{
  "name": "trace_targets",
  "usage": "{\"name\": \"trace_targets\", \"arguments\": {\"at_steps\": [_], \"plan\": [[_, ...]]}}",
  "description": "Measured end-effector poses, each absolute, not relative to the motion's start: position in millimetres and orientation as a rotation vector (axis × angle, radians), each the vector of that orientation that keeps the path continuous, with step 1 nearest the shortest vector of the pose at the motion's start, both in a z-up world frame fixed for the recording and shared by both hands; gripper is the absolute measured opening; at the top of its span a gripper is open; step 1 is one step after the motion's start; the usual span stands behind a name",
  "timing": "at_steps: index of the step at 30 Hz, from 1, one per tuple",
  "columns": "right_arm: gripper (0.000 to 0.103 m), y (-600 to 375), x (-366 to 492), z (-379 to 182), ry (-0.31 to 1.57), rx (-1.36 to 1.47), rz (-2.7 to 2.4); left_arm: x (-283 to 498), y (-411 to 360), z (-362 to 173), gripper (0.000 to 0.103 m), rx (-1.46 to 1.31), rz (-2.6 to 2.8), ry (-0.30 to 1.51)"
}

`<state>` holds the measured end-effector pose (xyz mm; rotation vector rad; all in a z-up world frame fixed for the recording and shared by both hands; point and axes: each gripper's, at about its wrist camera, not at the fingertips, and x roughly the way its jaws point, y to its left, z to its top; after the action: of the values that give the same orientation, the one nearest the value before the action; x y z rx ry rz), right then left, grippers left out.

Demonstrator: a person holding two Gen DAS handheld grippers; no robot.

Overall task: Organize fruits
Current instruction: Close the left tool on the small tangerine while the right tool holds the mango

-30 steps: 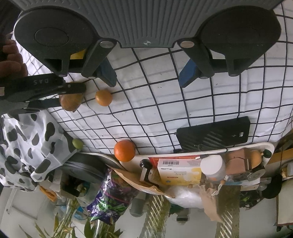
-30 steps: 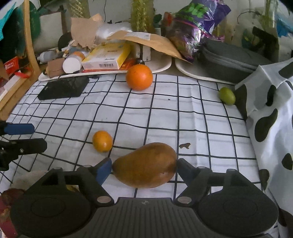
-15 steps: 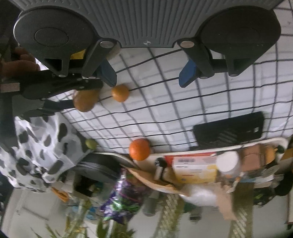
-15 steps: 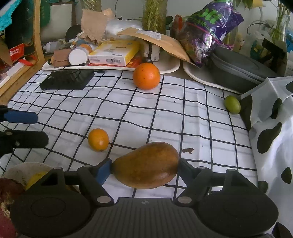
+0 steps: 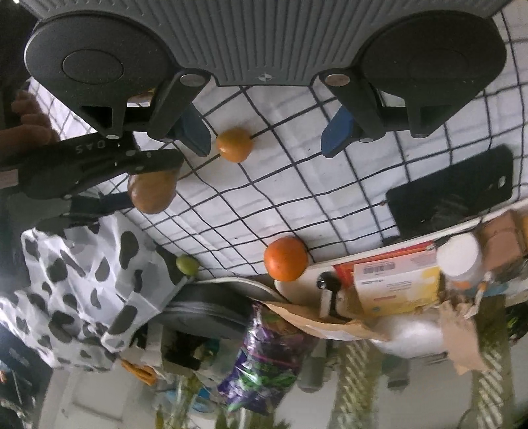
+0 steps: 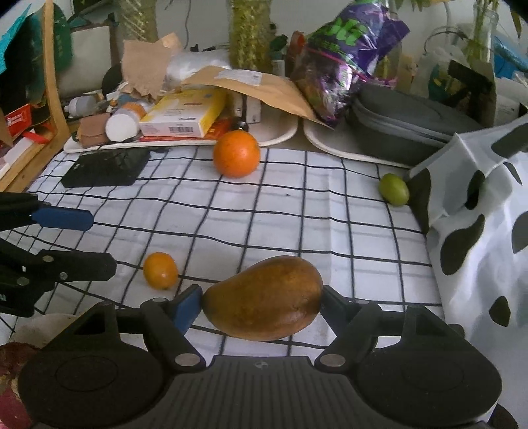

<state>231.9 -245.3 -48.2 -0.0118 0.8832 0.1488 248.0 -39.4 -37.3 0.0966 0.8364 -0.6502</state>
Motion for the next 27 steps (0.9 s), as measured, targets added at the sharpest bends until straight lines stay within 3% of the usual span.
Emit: {"name": "trace_targets", "arguments": {"at_steps": [2, 5, 12, 14, 24, 27], "plan": [[0.078, -249, 233, -48, 0.885, -0.003, 0.143, 251, -47, -41, 0.071, 0.136, -0.668, 0.845], [0.078, -255, 233, -47, 0.883, 0.013, 0.14, 253, -57, -46, 0.058, 0.19, -0.703, 0.855], [0.078, -261, 234, -47, 0.892, 0.03, 0.143, 253, -73, -54, 0.054, 0.28, -0.756, 0.841], [0.077, -262, 233, -47, 0.892, 0.034, 0.146, 253, -76, -55, 0.042, 0.298, -0.767, 0.835], [0.074, -263, 232, -45, 0.895, 0.047, 0.154, 251, -89, -63, 0.038, 0.345, -0.806, 0.841], [0.072, -263, 232, -45, 0.897, 0.049, 0.153, 250, -91, -64, 0.029, 0.345, -0.819, 0.842]]}}
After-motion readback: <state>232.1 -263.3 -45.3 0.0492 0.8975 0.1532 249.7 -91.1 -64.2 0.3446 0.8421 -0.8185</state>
